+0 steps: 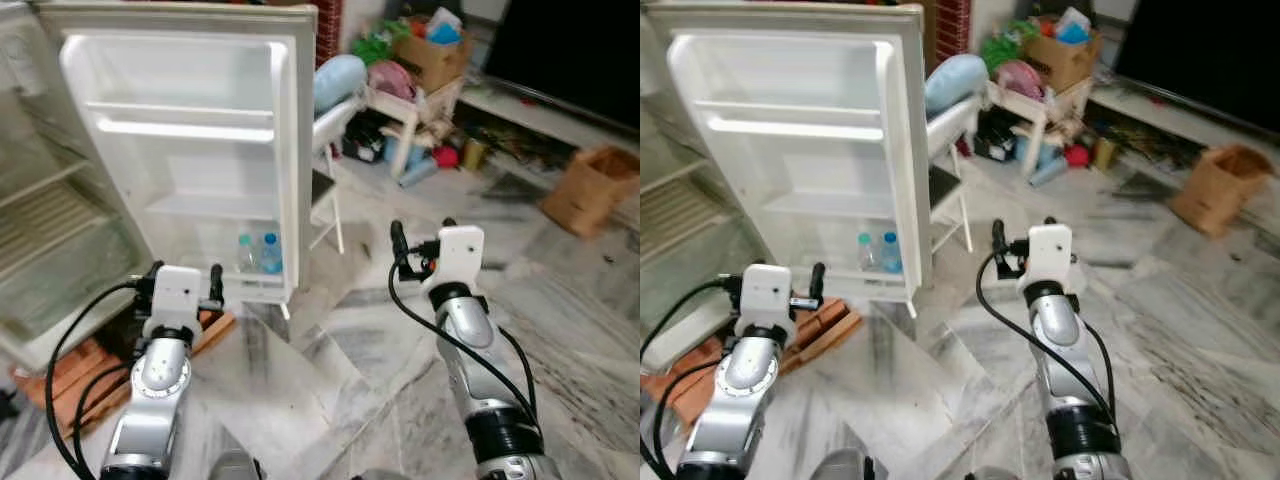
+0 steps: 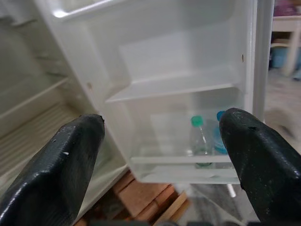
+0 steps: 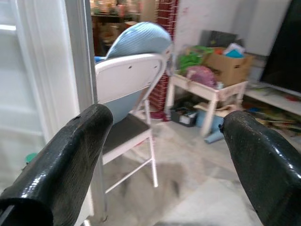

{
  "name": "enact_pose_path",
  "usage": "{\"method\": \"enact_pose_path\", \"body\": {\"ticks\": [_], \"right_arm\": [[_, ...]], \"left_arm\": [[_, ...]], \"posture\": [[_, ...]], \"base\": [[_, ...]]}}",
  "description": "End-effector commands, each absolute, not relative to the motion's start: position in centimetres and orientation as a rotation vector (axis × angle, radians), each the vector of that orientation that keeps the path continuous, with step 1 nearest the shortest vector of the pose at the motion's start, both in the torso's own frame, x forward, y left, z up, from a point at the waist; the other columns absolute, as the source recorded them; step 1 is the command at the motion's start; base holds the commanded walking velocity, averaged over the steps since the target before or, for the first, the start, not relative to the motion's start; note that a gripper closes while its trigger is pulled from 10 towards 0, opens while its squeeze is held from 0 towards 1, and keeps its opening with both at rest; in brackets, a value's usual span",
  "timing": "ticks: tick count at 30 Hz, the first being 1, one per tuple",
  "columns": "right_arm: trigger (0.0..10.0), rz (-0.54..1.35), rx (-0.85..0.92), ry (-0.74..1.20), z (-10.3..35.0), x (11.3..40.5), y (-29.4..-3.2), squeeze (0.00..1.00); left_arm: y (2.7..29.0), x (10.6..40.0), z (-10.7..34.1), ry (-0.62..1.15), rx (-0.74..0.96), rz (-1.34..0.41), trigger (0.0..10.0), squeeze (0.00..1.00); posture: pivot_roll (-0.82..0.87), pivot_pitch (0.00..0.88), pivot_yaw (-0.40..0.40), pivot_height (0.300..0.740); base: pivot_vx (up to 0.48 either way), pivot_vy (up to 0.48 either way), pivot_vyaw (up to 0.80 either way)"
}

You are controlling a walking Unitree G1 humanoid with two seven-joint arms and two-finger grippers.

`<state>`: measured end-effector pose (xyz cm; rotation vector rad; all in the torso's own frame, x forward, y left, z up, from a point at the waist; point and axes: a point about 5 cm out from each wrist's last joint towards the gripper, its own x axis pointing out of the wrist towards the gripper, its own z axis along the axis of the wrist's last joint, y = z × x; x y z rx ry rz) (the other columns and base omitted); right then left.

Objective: Restocking fridge

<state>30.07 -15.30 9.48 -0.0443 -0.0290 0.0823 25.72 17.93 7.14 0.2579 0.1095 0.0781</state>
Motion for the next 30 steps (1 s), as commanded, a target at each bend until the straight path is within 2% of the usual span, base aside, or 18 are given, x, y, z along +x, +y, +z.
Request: {"method": "enact_pose_path", "body": {"ticks": [1,5,8,20,30], "right_arm": [[10.0,0.07,-0.04,-0.041,9.7,30.1,-15.6,0.0],[10.0,0.098,-0.041,-0.047,9.7,29.9,-15.2,0.0],[10.0,0.1,-0.032,-0.049,9.7,29.9,-15.2,0.0],[10.0,0.169,-0.004,-0.065,10.0,30.1,-14.0,0.0],[10.0,0.165,0.004,-0.084,10.6,30.3,-14.1,0.0]], "left_arm": [[17.5,26.0,7.3,0.099,0.265,0.064,10.0,0.0],[17.7,26.1,7.3,0.099,0.265,0.073,10.0,0.0],[17.8,25.9,7.1,0.105,0.258,0.083,10.0,0.0],[18.0,25.8,7.3,0.104,0.243,0.103,10.0,0.0],[17.4,26.0,7.3,0.109,0.232,0.084,10.0,0.0]], "posture": [[0.09,0.017,0.002,0.74],[0.09,0.015,0.002,0.74],[0.09,0.006,0.004,0.74],[0.09,0.012,0.013,0.74],[0.09,0.017,0.016,0.74]], "base": [[0.0,-0.42,0.77],[0.0,-0.418,0.77],[0.346,-0.082,0.75],[0.461,0.0,0.73],[0.406,-0.058,0.66]]}}
